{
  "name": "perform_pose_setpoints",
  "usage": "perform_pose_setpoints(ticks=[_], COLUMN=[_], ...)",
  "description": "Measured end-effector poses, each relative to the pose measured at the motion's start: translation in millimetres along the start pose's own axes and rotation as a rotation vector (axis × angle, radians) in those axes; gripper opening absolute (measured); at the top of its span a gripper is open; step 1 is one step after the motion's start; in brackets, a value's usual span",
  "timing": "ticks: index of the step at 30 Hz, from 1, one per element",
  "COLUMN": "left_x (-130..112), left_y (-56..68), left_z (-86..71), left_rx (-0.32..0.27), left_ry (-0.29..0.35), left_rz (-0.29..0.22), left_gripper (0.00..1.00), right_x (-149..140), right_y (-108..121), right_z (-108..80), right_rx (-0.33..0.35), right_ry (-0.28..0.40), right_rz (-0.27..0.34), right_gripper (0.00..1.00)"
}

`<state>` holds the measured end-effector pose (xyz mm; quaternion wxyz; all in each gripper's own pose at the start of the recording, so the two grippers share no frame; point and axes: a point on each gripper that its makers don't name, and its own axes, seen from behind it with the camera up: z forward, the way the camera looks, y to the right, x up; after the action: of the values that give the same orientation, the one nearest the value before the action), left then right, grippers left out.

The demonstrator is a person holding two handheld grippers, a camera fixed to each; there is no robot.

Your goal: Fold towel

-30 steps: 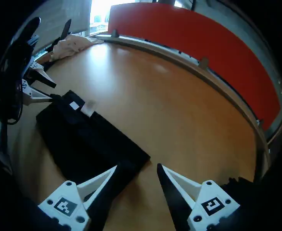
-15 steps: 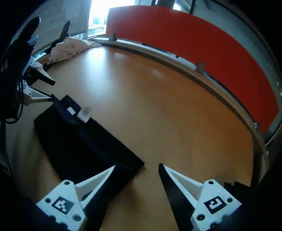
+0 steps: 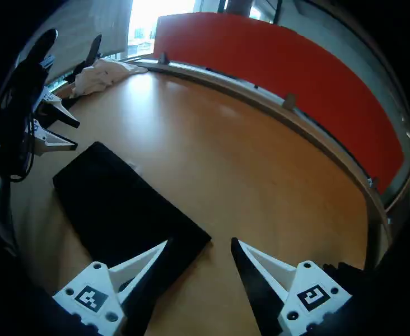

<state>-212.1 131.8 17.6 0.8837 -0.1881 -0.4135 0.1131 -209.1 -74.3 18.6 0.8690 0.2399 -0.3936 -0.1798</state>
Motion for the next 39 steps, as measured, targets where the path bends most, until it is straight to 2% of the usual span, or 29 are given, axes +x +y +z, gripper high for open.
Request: perform_pose_setpoints(ticks=[6, 16, 26, 39], left_x=[-14, -42, -53, -56], left_y=[3.0, 15.6, 28.7, 25.0], left_z=[-13.8, -37.2, -52.8, -60.3], left_rx=[0.001, -0.001, -0.012, 0.005], left_ry=[-0.002, -0.014, -0.006, 0.004], left_rz=[-0.023, -0.062, -0.083, -0.098], left_gripper=[0.87, 0.87, 0.87, 0.87], right_x=[-9, -25, -33, -37], right_y=[-15, -40, -50, -52], right_z=[-13.3, -38.1, -57.6, -62.8], right_rx=[0.014, 0.026, 0.015, 0.011], right_ry=[0.005, 0.018, 0.031, 0.030], right_rz=[0.007, 0.029, 0.058, 0.062], right_gripper=[0.83, 0.83, 0.83, 0.83])
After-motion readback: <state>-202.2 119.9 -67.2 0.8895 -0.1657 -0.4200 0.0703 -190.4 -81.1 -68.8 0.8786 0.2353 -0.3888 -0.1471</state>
